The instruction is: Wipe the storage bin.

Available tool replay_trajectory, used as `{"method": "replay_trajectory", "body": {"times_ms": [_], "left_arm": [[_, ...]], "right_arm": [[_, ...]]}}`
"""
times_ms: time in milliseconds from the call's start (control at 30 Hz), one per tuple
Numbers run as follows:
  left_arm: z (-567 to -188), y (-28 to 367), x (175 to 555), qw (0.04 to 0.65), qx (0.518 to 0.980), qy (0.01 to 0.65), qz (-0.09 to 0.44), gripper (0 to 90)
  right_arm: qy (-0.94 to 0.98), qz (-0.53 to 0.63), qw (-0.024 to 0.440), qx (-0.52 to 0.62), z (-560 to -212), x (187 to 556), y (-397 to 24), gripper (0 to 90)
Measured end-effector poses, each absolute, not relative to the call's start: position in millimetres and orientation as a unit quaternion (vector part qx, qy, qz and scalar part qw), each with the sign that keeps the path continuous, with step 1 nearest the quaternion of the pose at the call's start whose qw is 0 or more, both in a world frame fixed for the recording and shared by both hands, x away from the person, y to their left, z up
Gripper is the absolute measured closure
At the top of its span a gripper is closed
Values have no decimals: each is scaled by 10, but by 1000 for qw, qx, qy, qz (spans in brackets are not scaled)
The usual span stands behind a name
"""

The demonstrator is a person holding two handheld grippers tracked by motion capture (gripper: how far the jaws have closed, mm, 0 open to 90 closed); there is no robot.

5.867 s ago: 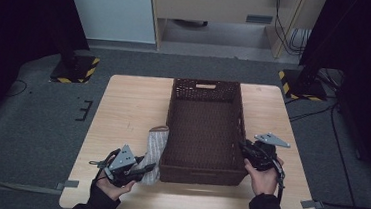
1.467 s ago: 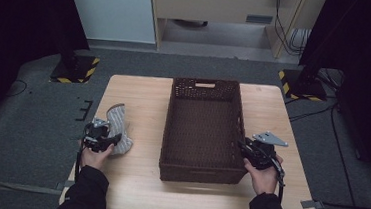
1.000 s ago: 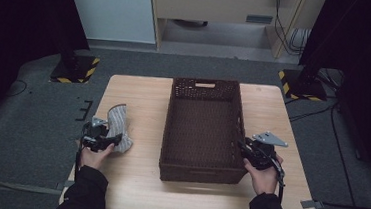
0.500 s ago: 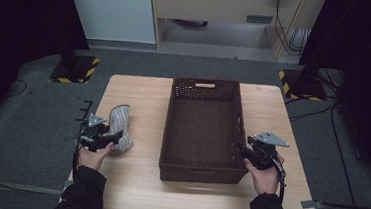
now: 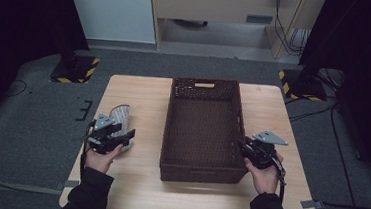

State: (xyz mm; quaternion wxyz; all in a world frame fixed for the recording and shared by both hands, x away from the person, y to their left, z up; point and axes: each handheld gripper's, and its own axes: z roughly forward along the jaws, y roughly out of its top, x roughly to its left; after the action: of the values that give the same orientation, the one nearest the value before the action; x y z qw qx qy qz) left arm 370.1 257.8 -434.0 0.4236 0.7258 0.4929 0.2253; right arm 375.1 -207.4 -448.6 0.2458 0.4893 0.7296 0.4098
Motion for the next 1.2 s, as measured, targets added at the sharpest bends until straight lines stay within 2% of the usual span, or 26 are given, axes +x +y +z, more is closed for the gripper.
{"method": "replay_trajectory", "body": {"times_ms": [300, 533, 867, 967, 1033, 1133, 1200], "left_arm": [[-4300, 2352, 3679, 427, 741, 461, 238, 388], [-4242, 2147, 3641, 434, 753, 444, 217, 388], [-4282, 1808, 3572, 415, 783, 411, 213, 462], [-4328, 1763, 3577, 415, 786, 410, 205, 509], [-4336, 1747, 3576, 413, 788, 410, 202, 535], [-4340, 1727, 3564, 414, 787, 412, 200, 579], [-4341, 1723, 3561, 413, 786, 413, 202, 583]], "right_arm": [[733, 416, 240, 481, -4488, 3798, -2054, 699], [741, 415, 238, 471, -4475, 3800, -1992, 702], [744, 418, 245, 460, -4478, 3793, -1913, 703], [747, 415, 254, 453, -4479, 3795, -1903, 675], [749, 410, 260, 451, -4458, 3785, -1905, 617], [745, 419, 245, 458, -4420, 3752, -1949, 567], [747, 418, 234, 461, -4416, 3725, -1966, 575]]}}
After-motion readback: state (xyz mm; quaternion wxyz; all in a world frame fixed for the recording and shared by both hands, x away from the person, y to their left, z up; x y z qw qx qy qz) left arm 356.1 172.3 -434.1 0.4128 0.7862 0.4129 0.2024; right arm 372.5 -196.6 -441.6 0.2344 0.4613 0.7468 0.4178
